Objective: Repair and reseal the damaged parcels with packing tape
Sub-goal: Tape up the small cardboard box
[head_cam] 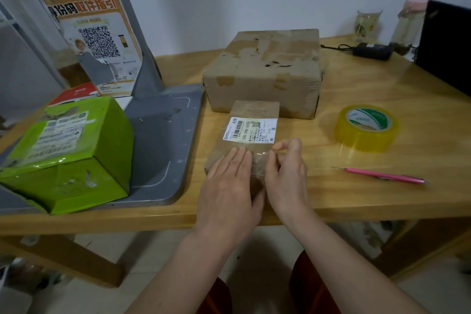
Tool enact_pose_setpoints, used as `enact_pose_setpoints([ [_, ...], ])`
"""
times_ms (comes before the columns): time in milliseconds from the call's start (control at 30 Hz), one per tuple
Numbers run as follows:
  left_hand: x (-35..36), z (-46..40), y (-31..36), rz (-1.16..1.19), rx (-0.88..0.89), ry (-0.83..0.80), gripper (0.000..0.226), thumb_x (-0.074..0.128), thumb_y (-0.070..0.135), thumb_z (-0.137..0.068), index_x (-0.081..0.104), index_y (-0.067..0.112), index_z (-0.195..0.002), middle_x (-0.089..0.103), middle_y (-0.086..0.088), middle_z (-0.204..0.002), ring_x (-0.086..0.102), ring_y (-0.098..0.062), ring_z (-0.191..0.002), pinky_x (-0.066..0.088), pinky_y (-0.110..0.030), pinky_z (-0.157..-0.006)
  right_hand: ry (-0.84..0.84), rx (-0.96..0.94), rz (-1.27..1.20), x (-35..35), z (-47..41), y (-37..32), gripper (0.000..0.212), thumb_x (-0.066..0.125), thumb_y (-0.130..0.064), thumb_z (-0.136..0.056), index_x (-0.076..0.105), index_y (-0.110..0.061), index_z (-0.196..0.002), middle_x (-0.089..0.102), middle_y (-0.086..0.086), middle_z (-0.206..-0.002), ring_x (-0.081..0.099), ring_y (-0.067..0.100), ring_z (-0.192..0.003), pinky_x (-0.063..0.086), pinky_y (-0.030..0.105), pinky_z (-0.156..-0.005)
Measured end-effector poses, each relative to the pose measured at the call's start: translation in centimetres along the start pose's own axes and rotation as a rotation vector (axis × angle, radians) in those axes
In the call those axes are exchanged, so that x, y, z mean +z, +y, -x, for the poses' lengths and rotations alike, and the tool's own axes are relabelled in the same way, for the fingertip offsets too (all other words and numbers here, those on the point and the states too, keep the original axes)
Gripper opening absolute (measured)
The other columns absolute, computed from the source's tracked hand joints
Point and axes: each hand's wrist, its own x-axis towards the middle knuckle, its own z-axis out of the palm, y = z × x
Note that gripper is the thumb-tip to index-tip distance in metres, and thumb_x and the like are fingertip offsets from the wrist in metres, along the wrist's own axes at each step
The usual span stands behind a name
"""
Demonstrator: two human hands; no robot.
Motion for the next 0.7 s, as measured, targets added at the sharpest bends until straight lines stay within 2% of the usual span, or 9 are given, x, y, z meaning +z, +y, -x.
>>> enact_pose_setpoints([
  [100, 0.4, 0.1, 0.1, 0.046, -0.013, 0.012, 0.066, 0.062, 0.040, -0.084, 0.052, 0.004, -0.138, 0.054, -0.011, -0.142, 0.046, -0.022, -0.135, 0.017, -0.038, -0.113, 0.007, 0.009, -0.052, 0.1, 0.2, 0.6, 0.008, 0.042, -0.008, -0.099, 0.036, -0.014, -0.099, 0.062, 0.009, -0.092, 0.057, 0.000, -0.074, 0.041, 0.005, -0.054],
  [200, 0.5, 0.3, -0.3, 0.079, 0.029, 0.030, 0.063, 0.055, 0.040, -0.084, 0.053, 0.010, -0.139, 0.053, -0.009, -0.142, 0.045, -0.023, -0.136, 0.020, -0.038, -0.114, -0.100, 0.105, -0.036, 0.0, 0.8, 2.2, 0.010, 0.041, -0.008, -0.099, 0.036, -0.017, -0.101, 0.063, 0.007, -0.096, 0.062, 0.013, -0.083, 0.044, 0.009, -0.056],
  [267, 0.5, 0.3, -0.3, 0.101, 0.050, 0.038, 0.060, 0.055, 0.041, -0.084, 0.053, 0.016, -0.138, 0.052, -0.008, -0.143, 0.045, -0.023, -0.136, 0.020, -0.038, -0.114, -0.093, 0.129, 0.011, -0.8, 0.7, 2.5, 0.013, 0.043, -0.009, -0.098, 0.037, -0.020, -0.099, 0.063, 0.004, -0.087, 0.060, 0.012, -0.075, 0.040, 0.011, -0.055],
  [367, 0.5, 0.3, -0.2, 0.137, 0.072, 0.051, 0.055, 0.054, 0.039, -0.086, 0.054, 0.020, -0.137, 0.053, -0.006, -0.143, 0.044, -0.025, -0.137, 0.020, -0.037, -0.115, 0.090, -0.097, 0.018, -2.3, 0.0, 1.0, 0.012, 0.046, -0.011, -0.098, 0.040, -0.021, -0.101, 0.057, -0.009, -0.083, 0.056, 0.001, -0.074, 0.041, 0.014, -0.062],
  [433, 0.6, 0.3, -0.1, 0.191, 0.106, 0.087, 0.050, 0.050, 0.034, -0.087, 0.055, 0.020, -0.136, 0.055, -0.002, -0.141, 0.044, -0.024, -0.136, 0.020, -0.035, -0.116, -0.042, -0.231, -0.003, -2.2, -0.1, 0.2, 0.010, 0.043, -0.021, -0.098, 0.044, -0.022, -0.108, 0.057, -0.011, -0.097, 0.057, -0.001, -0.091, 0.044, 0.010, -0.076],
  [500, 0.9, 0.2, -0.1, 0.266, 0.123, 0.148, 0.045, 0.049, 0.026, -0.086, 0.060, 0.019, -0.129, 0.061, 0.002, -0.133, 0.046, -0.019, -0.134, 0.024, -0.034, -0.113, -0.283, -0.232, -0.004, -1.3, 0.3, 0.4, 0.025, 0.036, -0.033, -0.099, 0.049, -0.022, -0.116, 0.057, -0.010, -0.113, 0.053, 0.000, -0.109, 0.042, 0.012, -0.090],
  [533, 1.1, 0.2, -0.2, 0.299, 0.122, 0.184, 0.041, 0.055, 0.021, -0.085, 0.064, 0.019, -0.125, 0.065, 0.003, -0.127, 0.048, -0.016, -0.130, 0.026, -0.032, -0.112, -0.339, -0.250, 0.006, -0.9, 0.5, 0.9, 0.032, 0.033, -0.036, -0.099, 0.051, -0.021, -0.121, 0.056, -0.009, -0.119, 0.050, 0.002, -0.115, 0.040, 0.016, -0.095],
  [633, 1.9, 0.3, -0.6, 0.412, 0.114, 0.291, 0.045, 0.080, 0.010, -0.071, 0.070, 0.016, -0.115, 0.070, 0.004, -0.117, 0.057, -0.010, -0.119, 0.032, -0.026, -0.107, -0.374, -0.270, -0.004, -0.5, 0.3, 1.9, 0.046, 0.024, -0.042, -0.098, 0.054, -0.021, -0.127, 0.054, -0.007, -0.126, 0.041, 0.001, -0.124, 0.031, 0.015, -0.104],
  [700, 2.1, 0.6, -1.1, 0.503, 0.140, 0.355, 0.044, 0.082, 0.011, -0.071, 0.071, 0.014, -0.113, 0.068, 0.006, -0.115, 0.059, -0.007, -0.113, 0.040, -0.027, -0.104, -0.384, -0.270, 0.010, -0.7, -0.1, 2.3, 0.051, 0.022, -0.043, -0.098, 0.055, -0.019, -0.129, 0.053, -0.006, -0.130, 0.035, -0.003, -0.130, 0.025, 0.012, -0.107],
])
